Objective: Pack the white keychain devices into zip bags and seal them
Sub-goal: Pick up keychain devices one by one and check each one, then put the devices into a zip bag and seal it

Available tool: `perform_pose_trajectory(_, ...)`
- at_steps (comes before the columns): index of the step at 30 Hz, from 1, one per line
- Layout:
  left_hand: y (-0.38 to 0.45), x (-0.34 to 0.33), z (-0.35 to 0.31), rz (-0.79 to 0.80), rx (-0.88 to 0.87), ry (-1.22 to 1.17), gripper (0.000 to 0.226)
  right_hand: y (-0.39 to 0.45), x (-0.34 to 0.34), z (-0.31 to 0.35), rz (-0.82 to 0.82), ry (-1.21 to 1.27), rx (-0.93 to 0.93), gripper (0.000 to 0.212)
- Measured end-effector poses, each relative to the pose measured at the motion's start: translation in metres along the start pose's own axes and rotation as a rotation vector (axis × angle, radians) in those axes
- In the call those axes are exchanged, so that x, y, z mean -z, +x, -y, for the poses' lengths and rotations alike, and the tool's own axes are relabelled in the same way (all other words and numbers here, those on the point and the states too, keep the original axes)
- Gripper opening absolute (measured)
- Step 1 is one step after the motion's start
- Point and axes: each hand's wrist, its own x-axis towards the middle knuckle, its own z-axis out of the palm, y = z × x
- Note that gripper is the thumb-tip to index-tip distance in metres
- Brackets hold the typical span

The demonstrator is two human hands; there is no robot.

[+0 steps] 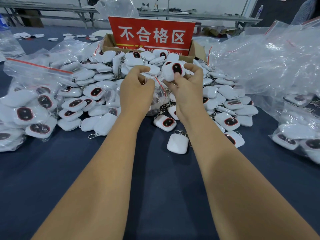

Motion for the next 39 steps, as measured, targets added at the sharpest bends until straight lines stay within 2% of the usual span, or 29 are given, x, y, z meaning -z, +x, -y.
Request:
perform_pose_trajectory(2, 0.000, 0.000, -0.001, -0.013, 0.015, -0.026, 0.031, 0.000, -0.001, -0.002, 0.035, 0.003, -0.013, 0.029)
perform_pose_trajectory(6, 0.000, 0.003, -0.003, -0.077, 0.009, -0.078, 0.030, -0.004, -0.001, -0.006, 0.169, -0.378, 0.105, 0.020)
perform_pose_trajectory(8, 0.001, 0.005, -0.004, -0.150, 0.005, -0.114, 0.027, -0.007, -0.001, -0.006, 0.251, -0.460, 0.113, 0.018)
perform_pose_trajectory(13, 0.005, 0.011, -0.006, -0.245, 0.002, -0.321, 0.026, -0.012, 0.001, -0.004, 0.471, -0.482, 0.131, 0.035)
perform_pose_trajectory(15, 0.007, 0.012, -0.008, -0.228, -0.006, -0.410, 0.027, -0.012, 0.001, -0.007, 0.500, -0.591, 0.135, 0.052)
perform_pose_trajectory(17, 0.007, 0.012, -0.011, -0.164, 0.023, -0.524, 0.030, -0.010, 0.000, -0.010, 0.468, -0.648, 0.153, 0.049)
perform_pose_trajectory(20, 0.007, 0.015, -0.015, -0.067, 0.057, -0.609, 0.032, -0.005, 0.001, -0.011, 0.309, -0.518, 0.120, 0.015)
perform_pose_trajectory(24, 0.005, 0.015, -0.019, -0.062, 0.021, -0.503, 0.026, 0.002, 0.005, -0.006, 0.152, -0.228, 0.027, 0.012)
perform_pose_trajectory(28, 0.008, 0.018, -0.009, -0.123, 0.025, -0.186, 0.022, 0.007, 0.010, 0.002, 0.019, 0.067, -0.032, 0.033)
perform_pose_trajectory(30, 0.010, 0.019, -0.004, -0.012, 0.124, -0.183, 0.023, 0.008, 0.015, 0.007, 0.018, 0.195, -0.021, 0.041)
perform_pose_trajectory(32, 0.008, 0.018, -0.001, 0.185, 0.223, -0.206, 0.039, 0.009, 0.018, 0.011, 0.010, 0.300, -0.027, 0.042)
perform_pose_trajectory(34, 0.005, 0.016, 0.000, 0.355, 0.246, -0.212, 0.052, 0.010, 0.016, 0.011, -0.005, 0.308, -0.033, 0.038)
perform_pose_trajectory(37, 0.001, 0.019, 0.001, 0.473, 0.240, -0.196, 0.060, 0.010, 0.013, 0.009, -0.031, 0.214, -0.092, 0.031)
perform_pose_trajectory(39, 0.003, 0.019, 0.003, 0.483, 0.244, -0.157, 0.065, 0.011, 0.013, 0.007, -0.019, 0.148, -0.124, 0.020)
